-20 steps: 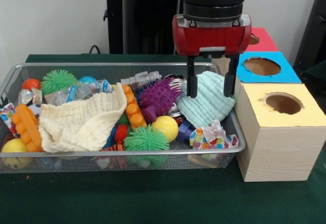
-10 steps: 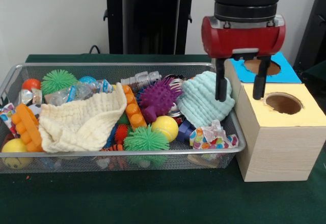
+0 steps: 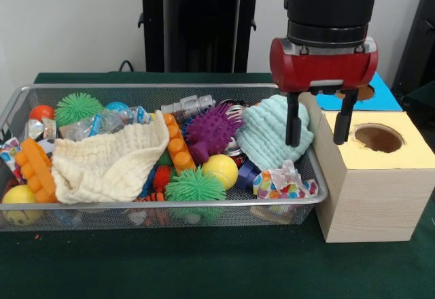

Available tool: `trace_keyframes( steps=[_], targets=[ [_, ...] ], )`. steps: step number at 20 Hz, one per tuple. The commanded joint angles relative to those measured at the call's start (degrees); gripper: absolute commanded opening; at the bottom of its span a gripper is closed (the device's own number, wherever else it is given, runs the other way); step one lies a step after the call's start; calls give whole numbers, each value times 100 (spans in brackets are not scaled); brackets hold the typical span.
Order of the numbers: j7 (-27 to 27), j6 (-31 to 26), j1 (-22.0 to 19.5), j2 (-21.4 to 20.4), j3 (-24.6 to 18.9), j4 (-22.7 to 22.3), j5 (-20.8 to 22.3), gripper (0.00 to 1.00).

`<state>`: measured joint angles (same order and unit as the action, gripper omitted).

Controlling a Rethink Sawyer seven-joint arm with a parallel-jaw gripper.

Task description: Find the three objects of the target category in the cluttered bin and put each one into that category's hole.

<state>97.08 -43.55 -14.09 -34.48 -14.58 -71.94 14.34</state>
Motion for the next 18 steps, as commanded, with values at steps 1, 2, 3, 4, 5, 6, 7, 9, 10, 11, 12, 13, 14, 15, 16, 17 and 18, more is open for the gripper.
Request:
trace_keyframes(
  steps=[1,2,3,4,5,6,7,9,10,11,12,13,14,15,16,17,18],
  targets=[
    [-341,97,-127,237,-67,-465,435,100],
    [-368,82,-150,214,-80,-478,453,100],
    [-450,27,-193,226,-110,-436,467,100],
    [-513,-11,-233,222,-145,-418,477,100],
    [-536,-10,-256,216,-165,-421,493,100],
    [-553,-1,-275,212,-180,-431,507,100],
    [-574,23,-299,229,-200,-438,524,100],
    [-516,128,-321,253,-225,-489,528,100],
    [-494,168,-328,265,-231,-521,532,100],
    [-439,217,-347,284,-230,-597,518,100],
    [-434,311,-363,306,-223,-642,563,100],
    [-403,361,-365,315,-215,-677,577,100],
    [-370,371,-366,323,-203,-715,577,100],
    [-328,403,-348,342,-176,-764,604,100],
    [-309,449,-344,357,-161,-816,630,100],
    [-290,495,-340,372,-146,-868,656,100],
    [-289,555,-342,390,-137,-895,688,100]
  ],
)
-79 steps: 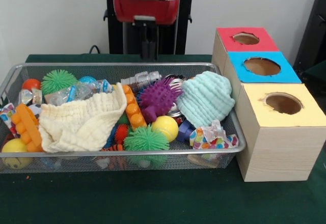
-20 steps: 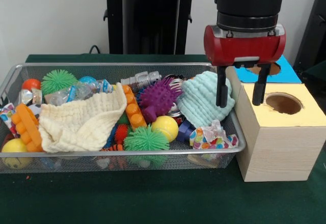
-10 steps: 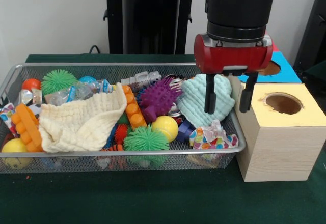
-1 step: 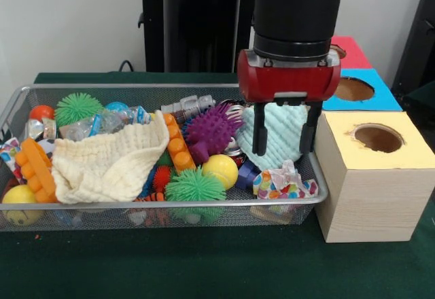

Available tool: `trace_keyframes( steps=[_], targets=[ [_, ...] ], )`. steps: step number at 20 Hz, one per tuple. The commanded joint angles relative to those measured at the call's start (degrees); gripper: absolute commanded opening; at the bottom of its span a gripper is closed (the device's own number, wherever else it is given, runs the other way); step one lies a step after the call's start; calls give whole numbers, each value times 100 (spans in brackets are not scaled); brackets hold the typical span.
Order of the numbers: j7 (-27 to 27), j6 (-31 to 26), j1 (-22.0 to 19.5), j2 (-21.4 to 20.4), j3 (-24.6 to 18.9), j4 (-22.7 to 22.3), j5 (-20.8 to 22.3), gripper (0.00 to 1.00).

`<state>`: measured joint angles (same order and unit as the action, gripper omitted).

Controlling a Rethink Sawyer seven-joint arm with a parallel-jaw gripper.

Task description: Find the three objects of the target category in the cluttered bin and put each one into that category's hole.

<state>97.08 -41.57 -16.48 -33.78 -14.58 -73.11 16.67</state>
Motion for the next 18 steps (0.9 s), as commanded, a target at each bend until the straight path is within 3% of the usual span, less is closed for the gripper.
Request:
trace_keyframes(
  steps=[1,18],
  targets=[
    [-289,417,-105,338,-127,-804,486,100],
    [-81,700,-221,441,-232,-1065,371,100]
  ],
)
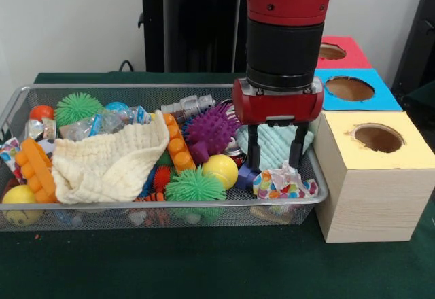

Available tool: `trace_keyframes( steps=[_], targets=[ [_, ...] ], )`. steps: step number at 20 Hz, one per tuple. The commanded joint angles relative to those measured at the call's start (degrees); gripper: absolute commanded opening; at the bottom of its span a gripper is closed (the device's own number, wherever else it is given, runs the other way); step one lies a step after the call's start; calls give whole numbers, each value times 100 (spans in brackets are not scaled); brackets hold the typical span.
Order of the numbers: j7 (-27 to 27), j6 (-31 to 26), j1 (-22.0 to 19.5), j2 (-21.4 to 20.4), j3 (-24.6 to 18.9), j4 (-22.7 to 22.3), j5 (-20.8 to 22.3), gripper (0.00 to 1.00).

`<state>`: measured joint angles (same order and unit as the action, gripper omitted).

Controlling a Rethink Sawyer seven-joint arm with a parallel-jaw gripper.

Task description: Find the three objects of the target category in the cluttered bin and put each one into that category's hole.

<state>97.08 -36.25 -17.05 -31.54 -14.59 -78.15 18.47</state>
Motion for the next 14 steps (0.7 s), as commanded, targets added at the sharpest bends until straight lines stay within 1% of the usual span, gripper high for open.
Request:
trace_keyframes(
  steps=[1,4,8,14],
  targets=[
    [-68,209,-171,225,-227,-588,205,100],
    [-45,258,-181,241,-212,-678,227,100],
    [27,520,-178,295,-193,-863,314,100],
    [-17,654,-194,349,-231,-859,306,100]
  ],
)
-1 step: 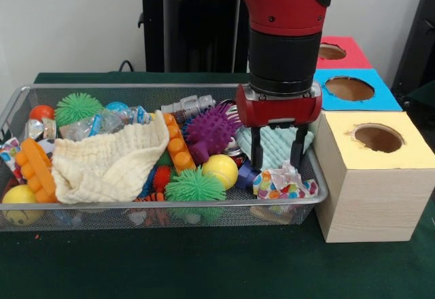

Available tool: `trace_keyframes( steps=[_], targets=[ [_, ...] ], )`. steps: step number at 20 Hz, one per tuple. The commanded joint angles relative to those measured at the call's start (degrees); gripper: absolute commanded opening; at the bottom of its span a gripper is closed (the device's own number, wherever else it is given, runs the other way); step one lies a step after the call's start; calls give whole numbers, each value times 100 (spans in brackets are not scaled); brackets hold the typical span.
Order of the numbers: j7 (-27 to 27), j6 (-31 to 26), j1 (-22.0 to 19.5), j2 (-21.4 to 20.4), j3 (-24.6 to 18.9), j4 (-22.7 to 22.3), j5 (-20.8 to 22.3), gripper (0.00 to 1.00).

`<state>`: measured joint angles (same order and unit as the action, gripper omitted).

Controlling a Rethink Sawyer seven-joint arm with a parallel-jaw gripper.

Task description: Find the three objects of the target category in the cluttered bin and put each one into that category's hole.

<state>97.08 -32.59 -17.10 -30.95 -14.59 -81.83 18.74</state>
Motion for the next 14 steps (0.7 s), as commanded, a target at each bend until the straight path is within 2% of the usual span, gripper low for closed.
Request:
trace_keyframes(
  steps=[1,5,14],
  targets=[
    [-44,319,-206,303,-251,-477,277,100],
    [-195,483,-272,483,-349,-317,328,100],
    [-5,731,-162,738,-149,-244,400,100]
  ],
)
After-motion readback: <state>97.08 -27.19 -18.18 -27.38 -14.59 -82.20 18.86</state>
